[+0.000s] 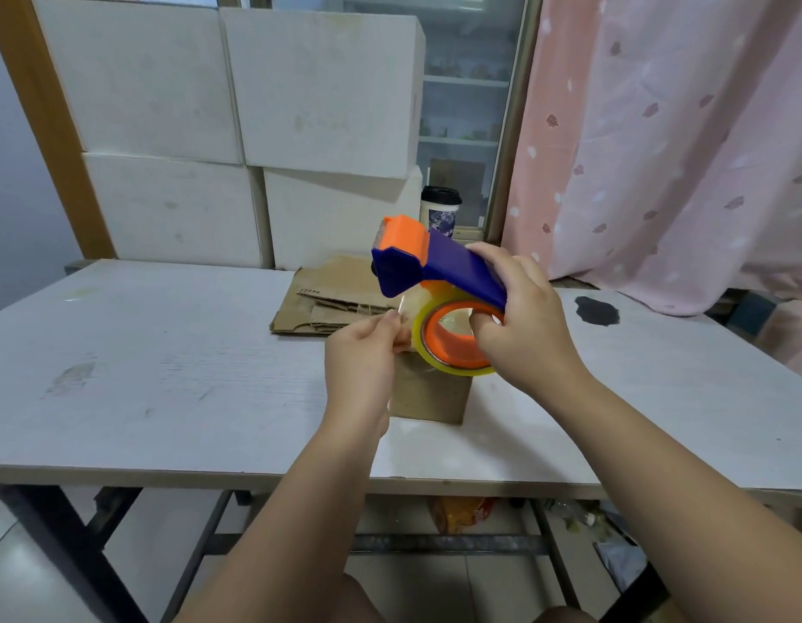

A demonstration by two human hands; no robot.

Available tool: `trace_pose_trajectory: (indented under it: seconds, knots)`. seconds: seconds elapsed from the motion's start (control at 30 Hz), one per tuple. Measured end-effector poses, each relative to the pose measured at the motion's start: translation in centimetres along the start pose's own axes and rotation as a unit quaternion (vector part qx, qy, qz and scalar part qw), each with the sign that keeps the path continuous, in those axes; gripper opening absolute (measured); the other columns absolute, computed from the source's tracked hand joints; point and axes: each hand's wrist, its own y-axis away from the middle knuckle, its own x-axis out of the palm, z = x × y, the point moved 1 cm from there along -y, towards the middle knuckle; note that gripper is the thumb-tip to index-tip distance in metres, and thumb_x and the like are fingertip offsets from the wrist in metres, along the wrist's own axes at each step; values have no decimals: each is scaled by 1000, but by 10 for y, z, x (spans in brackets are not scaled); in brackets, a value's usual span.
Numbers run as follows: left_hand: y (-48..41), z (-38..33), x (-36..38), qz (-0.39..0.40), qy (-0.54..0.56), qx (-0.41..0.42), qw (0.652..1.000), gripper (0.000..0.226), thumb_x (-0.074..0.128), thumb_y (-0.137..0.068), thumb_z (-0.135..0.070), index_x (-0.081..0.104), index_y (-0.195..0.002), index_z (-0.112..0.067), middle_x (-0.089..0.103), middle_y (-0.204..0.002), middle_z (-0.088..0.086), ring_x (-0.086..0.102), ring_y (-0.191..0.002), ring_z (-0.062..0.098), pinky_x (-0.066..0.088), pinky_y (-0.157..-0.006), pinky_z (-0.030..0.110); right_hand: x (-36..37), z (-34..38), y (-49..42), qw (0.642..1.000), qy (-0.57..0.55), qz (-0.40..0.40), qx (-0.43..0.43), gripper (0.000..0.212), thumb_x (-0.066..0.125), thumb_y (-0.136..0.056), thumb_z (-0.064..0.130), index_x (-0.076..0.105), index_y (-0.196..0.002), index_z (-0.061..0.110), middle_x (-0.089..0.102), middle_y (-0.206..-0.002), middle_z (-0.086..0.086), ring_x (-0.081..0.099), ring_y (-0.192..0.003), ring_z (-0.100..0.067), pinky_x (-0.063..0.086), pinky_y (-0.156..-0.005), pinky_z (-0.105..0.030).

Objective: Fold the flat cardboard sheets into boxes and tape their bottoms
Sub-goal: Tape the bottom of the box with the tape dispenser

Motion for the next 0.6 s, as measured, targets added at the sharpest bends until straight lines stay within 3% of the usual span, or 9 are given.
trace_pose_trajectory:
  seconds: [0.1, 0.2, 0.27, 0.33, 0.47, 0.6]
  knots:
    - [1, 5, -6, 9, -27, 15, 999, 19, 56, -94, -24, 71, -81, -26, 73, -75, -5, 68, -79, 8, 51, -82, 28, -1, -1, 3, 999, -51, 13, 12, 68, 58, -77, -3, 45, -133, 34, 50, -122, 3, 46, -99, -6, 35, -75, -2]
    - [-1, 6, -12, -5, -61, 25, 998, 28, 56, -93, -27, 69, -69, -33, 69, -69, -17, 62, -65, 1, 49, -72, 24, -1, -4, 2, 983, -160, 37, 82, 65, 66, -80, 4, 41, -125, 45, 54, -117, 14, 55, -103, -7, 45, -79, -17]
    - [-3, 7, -15, -28, -71, 16, 997, 34, 57, -93, -28, 65, -61, -35, 65, -62, -22, 57, -68, 1, 46, -66, 20, 2, -10, 4, 958, -231, 57, 162, 59, 71, -81, 10, 44, -122, 42, 55, -112, 17, 58, -99, -8, 53, -83, -29]
    - [-5, 9, -18, -33, -52, -23, 998, 27, 61, -91, -29, 65, -64, -30, 62, -62, -15, 56, -71, 5, 47, -67, 20, 6, -15, 6, 940, -260, 75, 206, 43, 70, -83, 14, 52, -114, 38, 61, -110, 9, 61, -99, -15, 56, -86, -42]
    - [-8, 11, -18, 13, 21, -92, 995, 7, 67, -86, -18, 70, -80, -14, 64, -70, 0, 61, -71, 11, 54, -80, 27, 10, -17, 6, 928, -291, 80, 218, 32, 71, -83, 18, 54, -100, 40, 62, -107, 6, 63, -99, -20, 59, -78, -42]
    - [-8, 14, -17, 17, 112, -137, 984, 8, 68, -84, -10, 68, -92, -10, 70, -79, 5, 67, -75, 12, 55, -72, 24, 8, -19, 4, 925, -299, 84, 217, 32, 71, -83, 18, 55, -102, 39, 63, -108, 3, 63, -98, -21, 60, -76, -44]
